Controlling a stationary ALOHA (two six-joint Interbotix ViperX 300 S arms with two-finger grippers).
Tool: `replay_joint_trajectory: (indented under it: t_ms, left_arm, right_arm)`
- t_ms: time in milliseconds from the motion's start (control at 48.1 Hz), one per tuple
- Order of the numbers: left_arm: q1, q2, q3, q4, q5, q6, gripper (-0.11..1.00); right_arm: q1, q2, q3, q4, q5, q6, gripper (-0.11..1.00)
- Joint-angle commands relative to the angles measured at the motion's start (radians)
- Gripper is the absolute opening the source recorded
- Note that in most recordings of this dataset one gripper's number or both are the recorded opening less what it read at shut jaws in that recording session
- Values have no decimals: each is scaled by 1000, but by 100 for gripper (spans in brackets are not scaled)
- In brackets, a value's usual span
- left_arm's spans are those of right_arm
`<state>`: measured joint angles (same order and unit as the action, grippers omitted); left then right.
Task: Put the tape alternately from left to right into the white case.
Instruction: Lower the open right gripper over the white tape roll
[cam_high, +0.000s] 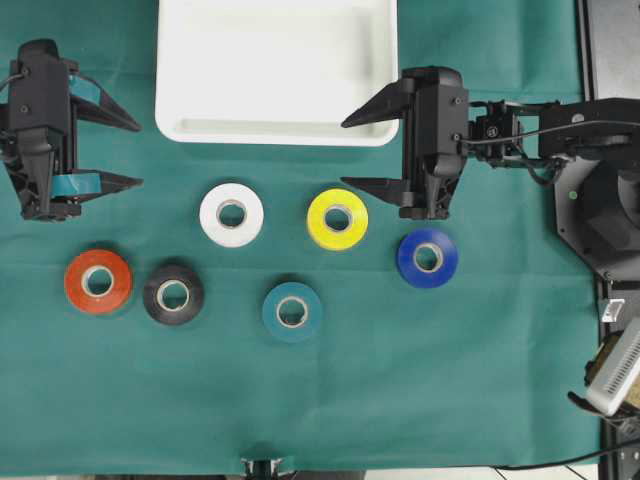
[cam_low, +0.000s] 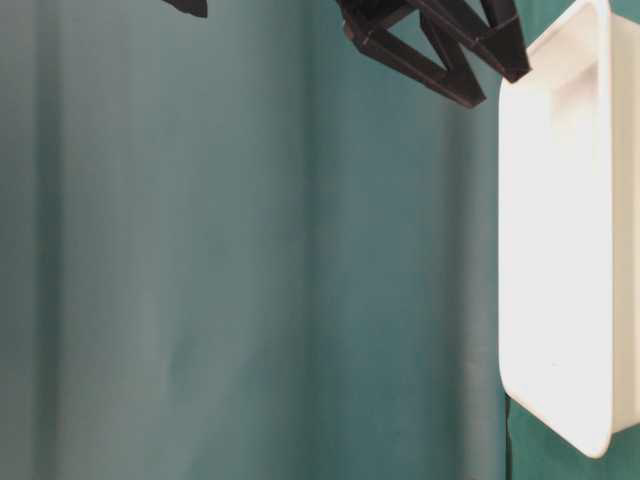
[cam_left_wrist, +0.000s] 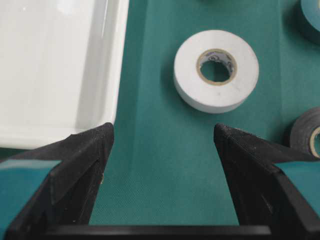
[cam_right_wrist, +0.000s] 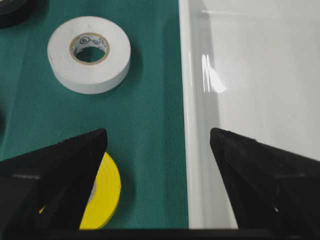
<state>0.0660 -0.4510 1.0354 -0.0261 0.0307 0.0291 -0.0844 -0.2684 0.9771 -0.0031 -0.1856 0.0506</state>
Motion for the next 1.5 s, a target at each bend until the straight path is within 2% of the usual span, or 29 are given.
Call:
replay_joint_trajectory:
  t_ms: [0, 270, 458, 707, 1040, 1477]
  left_arm:
    - [-3, -9, -18, 2, -3, 0, 83]
    - [-6, -9, -20, 2, 2, -3, 83]
    - [-23, -11, -12, 2, 6, -6, 83]
    - [-23, -11, -9, 2, 6, -5, 83]
    - [-23, -11, -9, 2, 6, -6, 83]
    - [-23, -9, -6, 2, 6, -6, 83]
  right_arm:
    - [-2, -8, -21, -2, -3, 2, 84]
    - [0, -8, -29, -2, -5, 6, 83]
    - [12, 25, -58, -3, 11, 35, 83]
    - [60, 118, -163, -34, 81, 38, 83]
    - [89, 255, -302, -34, 192, 38, 83]
    - [121, 388, -423, -35, 224, 40, 83]
